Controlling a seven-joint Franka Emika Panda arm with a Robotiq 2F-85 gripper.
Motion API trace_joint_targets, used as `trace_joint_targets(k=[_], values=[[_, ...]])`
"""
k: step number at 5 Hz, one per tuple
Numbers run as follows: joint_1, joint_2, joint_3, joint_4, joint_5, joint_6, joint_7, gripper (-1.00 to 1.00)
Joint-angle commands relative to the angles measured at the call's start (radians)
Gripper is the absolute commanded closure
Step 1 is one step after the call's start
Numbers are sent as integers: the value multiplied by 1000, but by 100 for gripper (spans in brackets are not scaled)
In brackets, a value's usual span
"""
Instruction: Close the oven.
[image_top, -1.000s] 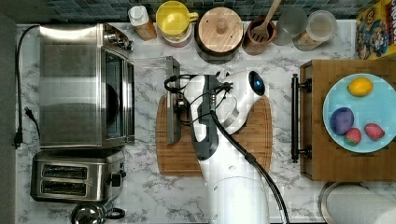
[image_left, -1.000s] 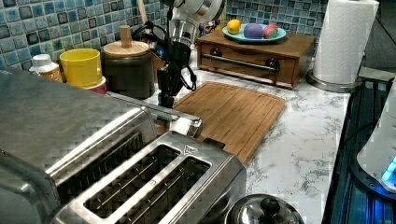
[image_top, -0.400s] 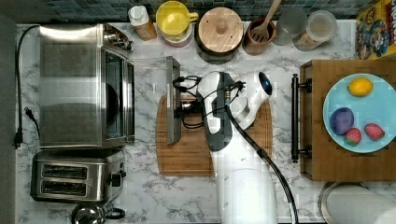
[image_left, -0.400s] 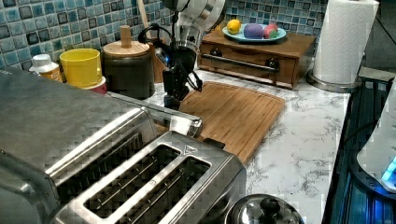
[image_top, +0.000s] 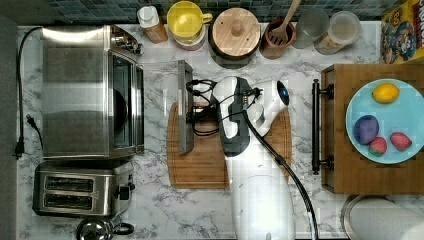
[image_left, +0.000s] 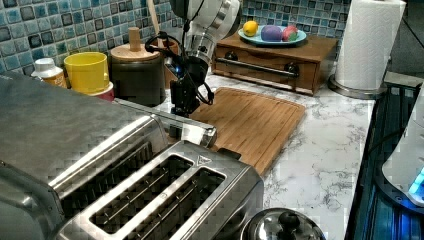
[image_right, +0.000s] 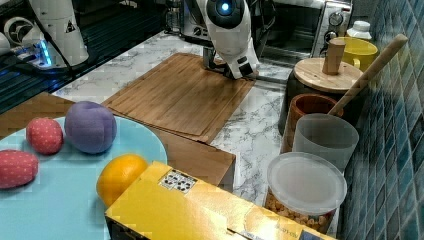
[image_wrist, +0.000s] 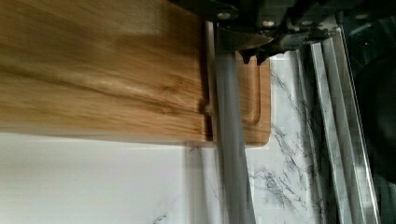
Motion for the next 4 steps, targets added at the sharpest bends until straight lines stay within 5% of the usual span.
trace_joint_targets(k=[1,3,4], values=[[69,-162,60,37,66,47,112,100],[157,-361,90,10,-15,65,226,100],[236,-374,104,32,-147,107,339,100]])
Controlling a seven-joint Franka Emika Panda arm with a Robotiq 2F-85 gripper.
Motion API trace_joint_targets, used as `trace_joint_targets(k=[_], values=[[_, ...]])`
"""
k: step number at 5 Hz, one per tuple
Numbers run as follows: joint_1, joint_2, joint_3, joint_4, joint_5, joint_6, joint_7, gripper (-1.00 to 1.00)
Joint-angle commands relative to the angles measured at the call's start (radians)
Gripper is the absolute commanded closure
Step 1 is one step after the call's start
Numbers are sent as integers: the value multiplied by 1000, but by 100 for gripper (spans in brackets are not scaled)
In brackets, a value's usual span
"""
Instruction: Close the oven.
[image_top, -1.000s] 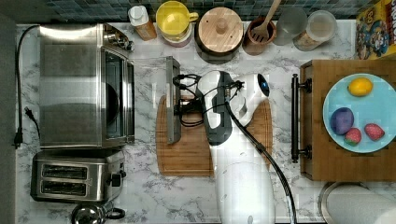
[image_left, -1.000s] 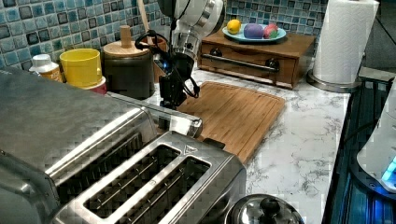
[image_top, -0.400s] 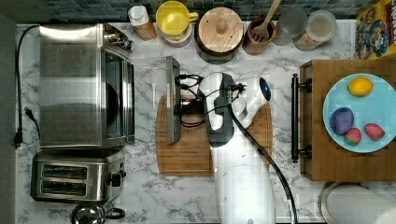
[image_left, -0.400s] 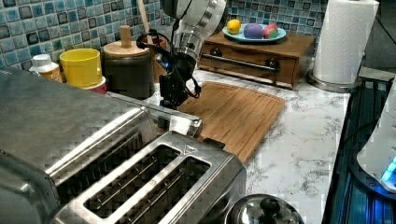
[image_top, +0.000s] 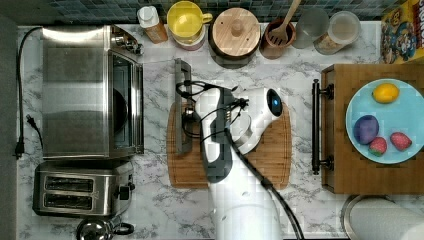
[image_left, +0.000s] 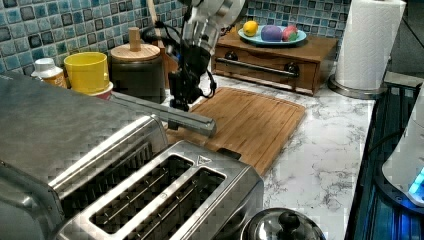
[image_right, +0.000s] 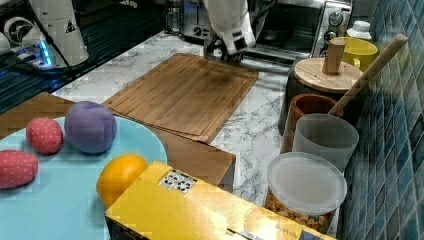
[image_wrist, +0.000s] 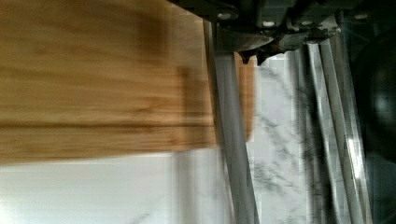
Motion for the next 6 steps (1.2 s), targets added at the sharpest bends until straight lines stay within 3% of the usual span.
trace_joint_targets(k=[1,2,3,4,5,6], values=[[256,-174,104,199,-369,8,413,100],[316,-176,119,206,-589,61,602,100],[335,-187,132,184,-703,108,734,100],[422,-204,94,166,-979,147,1010,100],[443,-248,92,174,-1124,129,1174,100],[416,-305,105,183,-1098,122,1164,100]])
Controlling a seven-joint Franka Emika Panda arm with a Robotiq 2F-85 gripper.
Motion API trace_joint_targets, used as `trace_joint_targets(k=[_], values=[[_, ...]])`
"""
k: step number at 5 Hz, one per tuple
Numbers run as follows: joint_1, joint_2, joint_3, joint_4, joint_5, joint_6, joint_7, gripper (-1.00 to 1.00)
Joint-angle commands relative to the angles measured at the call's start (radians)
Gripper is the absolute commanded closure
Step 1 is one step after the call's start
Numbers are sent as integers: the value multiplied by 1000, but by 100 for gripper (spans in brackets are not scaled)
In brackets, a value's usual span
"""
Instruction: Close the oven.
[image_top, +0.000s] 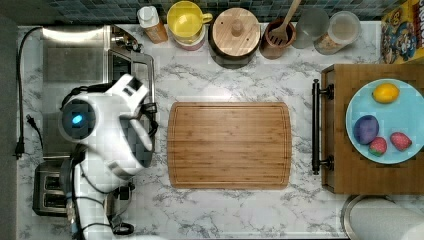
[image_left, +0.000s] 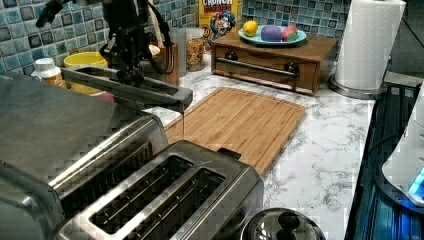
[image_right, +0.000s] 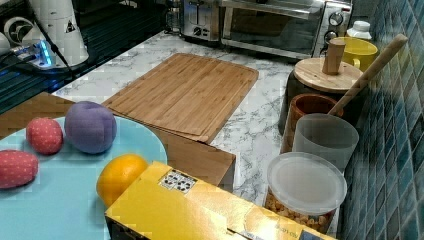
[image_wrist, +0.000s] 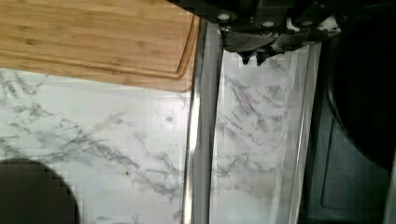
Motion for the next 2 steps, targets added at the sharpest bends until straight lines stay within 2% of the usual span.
trace_joint_targets(k=[1,2], values=[[8,-190,16,71,80,5,75,100],[44,-251,15,54,37,8,127,100]])
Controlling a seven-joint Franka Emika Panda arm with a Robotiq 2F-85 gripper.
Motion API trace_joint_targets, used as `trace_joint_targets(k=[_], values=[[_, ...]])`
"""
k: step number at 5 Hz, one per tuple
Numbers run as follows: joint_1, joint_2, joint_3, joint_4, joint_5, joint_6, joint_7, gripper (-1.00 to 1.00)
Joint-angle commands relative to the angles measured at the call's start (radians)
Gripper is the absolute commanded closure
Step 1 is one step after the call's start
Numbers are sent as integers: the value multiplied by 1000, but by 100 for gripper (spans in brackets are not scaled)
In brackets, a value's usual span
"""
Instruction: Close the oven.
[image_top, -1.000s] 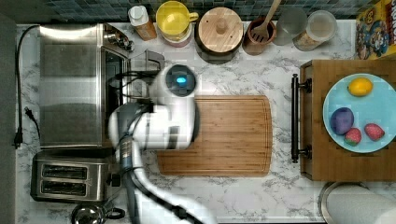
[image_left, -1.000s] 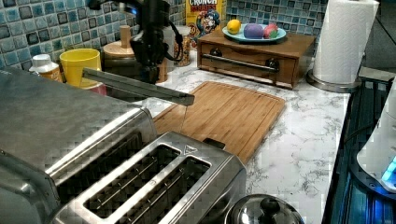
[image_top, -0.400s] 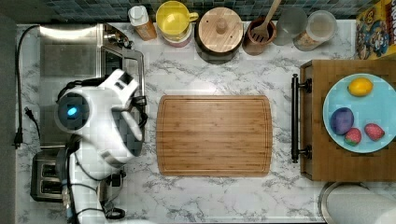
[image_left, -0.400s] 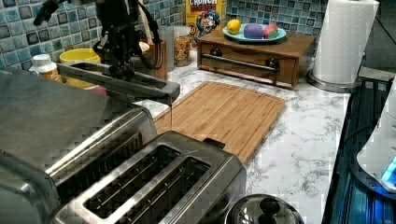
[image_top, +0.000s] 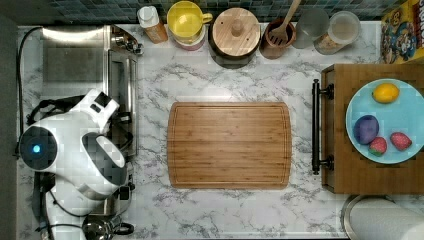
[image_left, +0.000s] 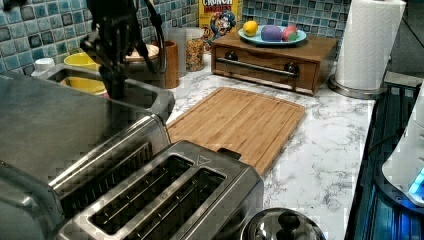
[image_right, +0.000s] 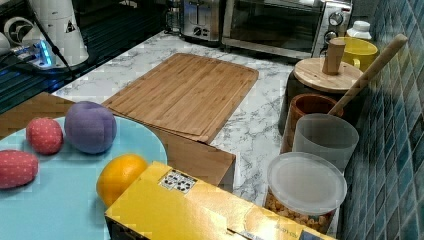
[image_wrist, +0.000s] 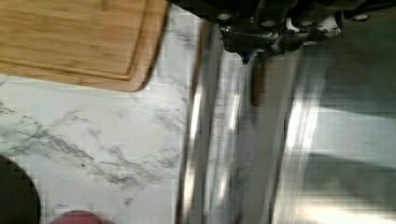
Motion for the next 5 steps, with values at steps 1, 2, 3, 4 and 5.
trace_joint_targets(k=[1,2,3,4,5], values=[[-13,-98,-12,200,50,-200,-14,100],[36,-98,-63,200,52,-199,-16,100],[5,-98,-31,200,51,-200,-15,100],[2,-98,-27,200,51,-200,-15,100],[-3,-98,-23,200,51,-200,-15,100]])
